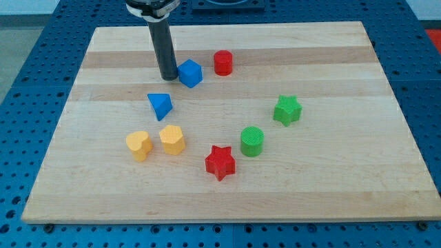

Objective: Slightly move the blue cube to the center

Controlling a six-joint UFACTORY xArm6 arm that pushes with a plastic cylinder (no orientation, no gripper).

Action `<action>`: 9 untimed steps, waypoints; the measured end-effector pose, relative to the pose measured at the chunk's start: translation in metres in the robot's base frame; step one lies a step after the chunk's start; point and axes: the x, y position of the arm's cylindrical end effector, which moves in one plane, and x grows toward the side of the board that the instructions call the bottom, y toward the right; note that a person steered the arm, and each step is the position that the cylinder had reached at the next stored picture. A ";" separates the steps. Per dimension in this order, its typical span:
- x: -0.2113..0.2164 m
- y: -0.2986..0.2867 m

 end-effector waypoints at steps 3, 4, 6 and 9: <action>-0.054 0.001; -0.050 0.002; -0.096 0.025; -0.073 0.043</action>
